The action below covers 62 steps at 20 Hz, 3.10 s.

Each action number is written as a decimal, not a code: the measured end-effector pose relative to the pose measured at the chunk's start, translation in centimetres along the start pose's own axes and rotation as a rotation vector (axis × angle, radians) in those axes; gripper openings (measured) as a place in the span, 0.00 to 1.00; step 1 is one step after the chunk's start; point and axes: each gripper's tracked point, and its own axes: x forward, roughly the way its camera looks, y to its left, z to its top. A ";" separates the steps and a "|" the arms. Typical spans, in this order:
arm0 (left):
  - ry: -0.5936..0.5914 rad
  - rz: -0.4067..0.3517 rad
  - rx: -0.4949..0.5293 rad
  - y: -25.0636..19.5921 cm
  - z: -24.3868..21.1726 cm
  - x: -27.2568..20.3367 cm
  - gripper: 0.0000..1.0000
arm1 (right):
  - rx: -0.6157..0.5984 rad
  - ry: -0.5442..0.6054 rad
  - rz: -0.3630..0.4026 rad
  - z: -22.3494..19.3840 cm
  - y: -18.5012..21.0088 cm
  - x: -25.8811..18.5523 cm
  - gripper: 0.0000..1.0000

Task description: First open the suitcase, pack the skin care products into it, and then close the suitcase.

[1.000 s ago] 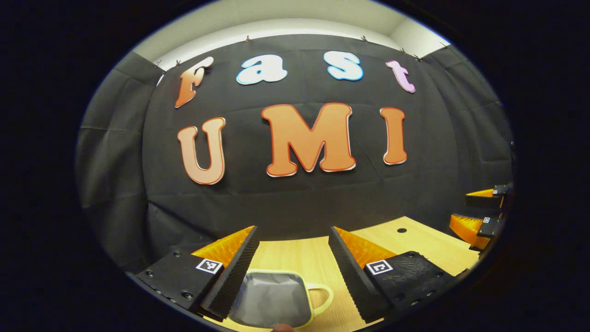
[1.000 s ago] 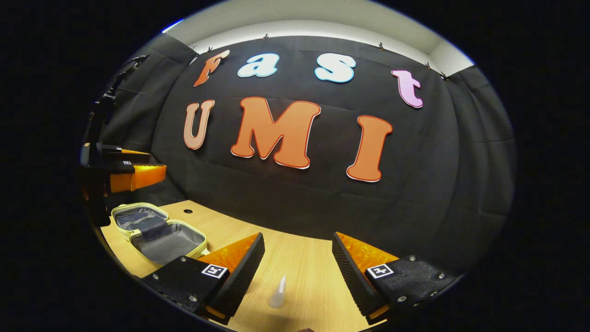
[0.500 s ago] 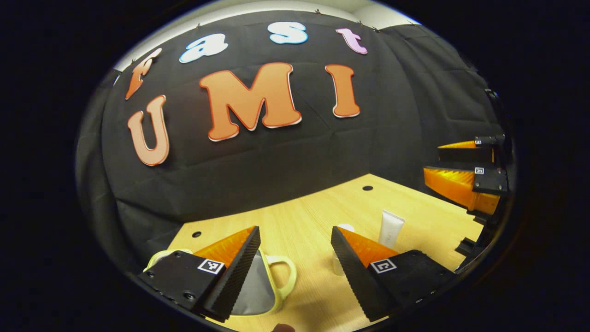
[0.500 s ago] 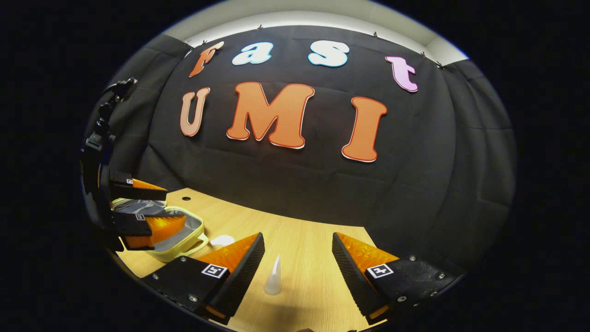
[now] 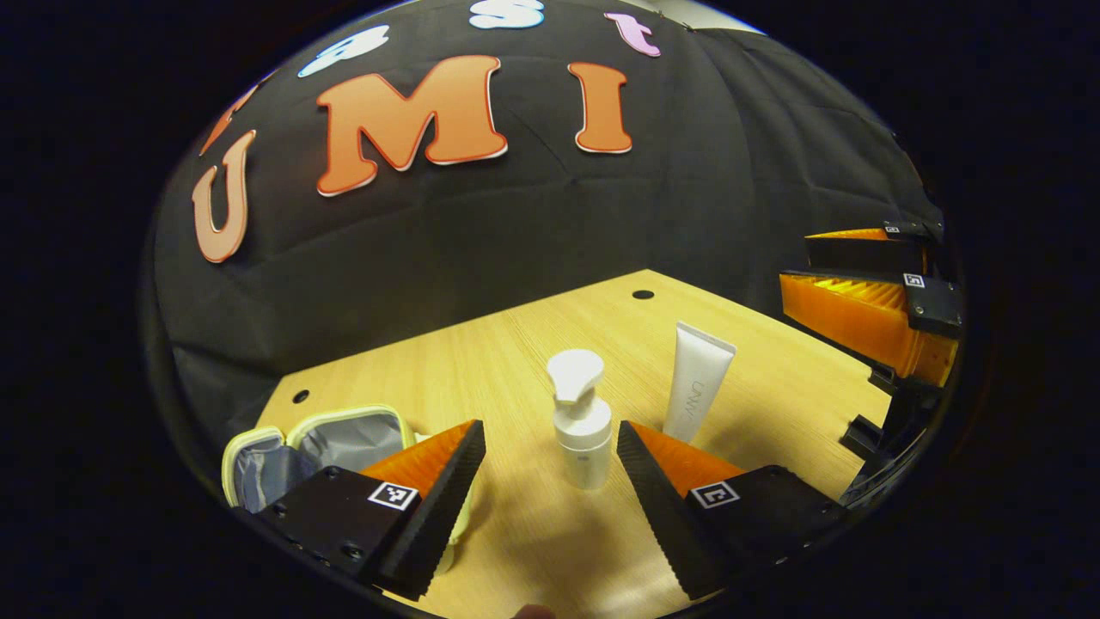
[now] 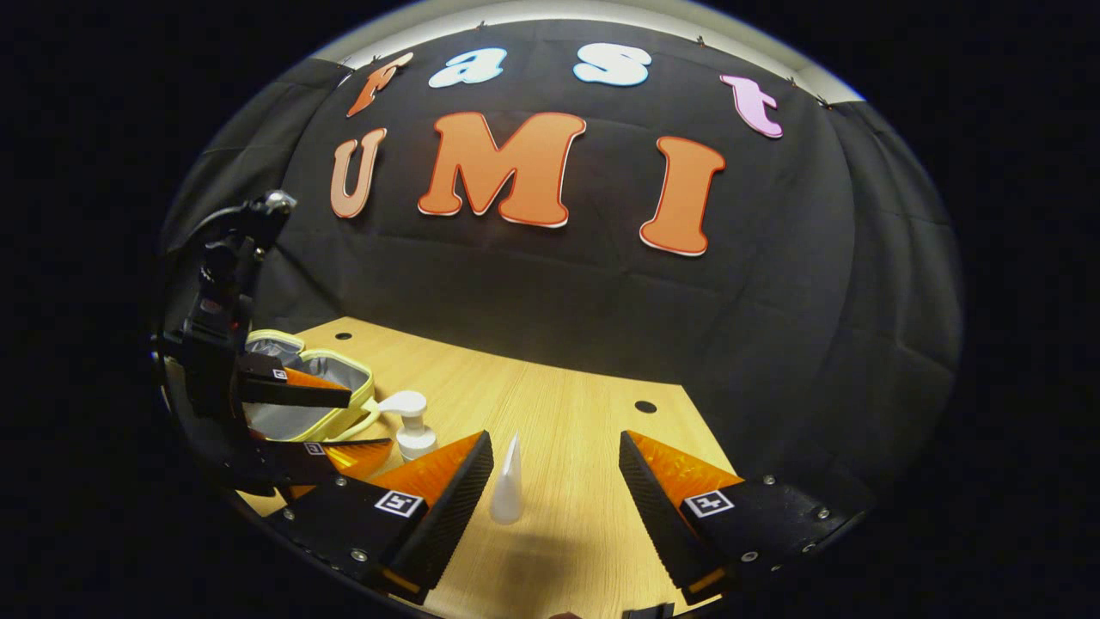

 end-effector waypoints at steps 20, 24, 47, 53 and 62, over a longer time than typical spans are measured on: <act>0.126 -0.090 -0.182 -2.7 -6.5 9.5 0.64 | 0.041 0.269 0.121 -10.7 3.2 5.5 0.95; 0.136 -0.068 -0.225 -1.4 -5.7 8.4 0.62 | 0.042 0.306 0.138 -12.8 4.1 7.5 0.95; 0.012 0.083 -0.195 9.6 2.7 -4.2 0.62 | 0.082 0.355 0.170 -14.7 6.8 10.0 0.48; 0.029 0.147 -0.255 14.8 0.7 -7.1 0.62 | 0.053 0.295 0.208 -8.6 9.0 8.9 0.47; 0.086 0.191 -0.290 25.2 -4.5 -10.4 0.62 | 0.012 0.262 0.286 -3.2 17.1 6.4 0.47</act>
